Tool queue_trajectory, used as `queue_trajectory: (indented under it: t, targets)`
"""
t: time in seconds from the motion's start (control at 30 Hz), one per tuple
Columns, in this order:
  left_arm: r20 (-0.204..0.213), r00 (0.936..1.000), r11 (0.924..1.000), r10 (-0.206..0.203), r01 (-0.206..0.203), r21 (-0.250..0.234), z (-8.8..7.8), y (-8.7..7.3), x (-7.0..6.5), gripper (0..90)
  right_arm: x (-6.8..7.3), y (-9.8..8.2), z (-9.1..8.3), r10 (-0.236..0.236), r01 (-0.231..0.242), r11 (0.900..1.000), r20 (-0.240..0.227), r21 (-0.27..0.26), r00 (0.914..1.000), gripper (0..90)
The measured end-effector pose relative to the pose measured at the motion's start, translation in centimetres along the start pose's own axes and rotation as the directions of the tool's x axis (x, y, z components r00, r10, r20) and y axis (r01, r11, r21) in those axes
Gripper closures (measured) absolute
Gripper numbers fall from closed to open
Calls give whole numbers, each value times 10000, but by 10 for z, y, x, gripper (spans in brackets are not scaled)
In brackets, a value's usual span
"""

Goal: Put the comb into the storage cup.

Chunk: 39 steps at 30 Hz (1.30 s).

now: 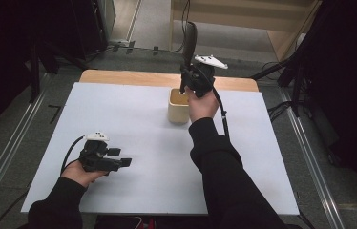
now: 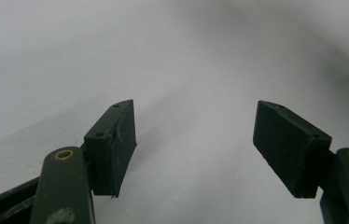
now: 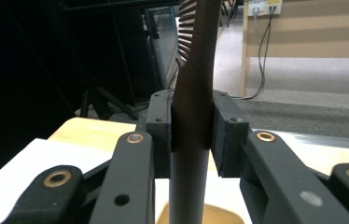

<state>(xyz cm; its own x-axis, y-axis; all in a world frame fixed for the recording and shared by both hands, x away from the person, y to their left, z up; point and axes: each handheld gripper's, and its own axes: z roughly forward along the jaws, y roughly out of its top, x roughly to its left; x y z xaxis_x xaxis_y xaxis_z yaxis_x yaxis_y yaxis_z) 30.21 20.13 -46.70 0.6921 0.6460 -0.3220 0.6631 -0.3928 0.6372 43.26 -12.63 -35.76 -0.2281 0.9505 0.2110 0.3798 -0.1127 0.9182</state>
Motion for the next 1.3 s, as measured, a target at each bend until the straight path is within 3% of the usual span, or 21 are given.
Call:
queue_trajectory:
  t: [0.4, 1.3]
  targets:
    - [-16, 10000, 10000, 44, -44, 81, 1, 0, 0, 304, -12, -2, 13, 303, -293, 9991, 353, -296, 9989, 701]
    - [28, 10000, 10000, -49, 49, 22, -1, 1, 2, 305, -12, -21, 27, 520, -521, 9982, 48, 312, 9986, 700]
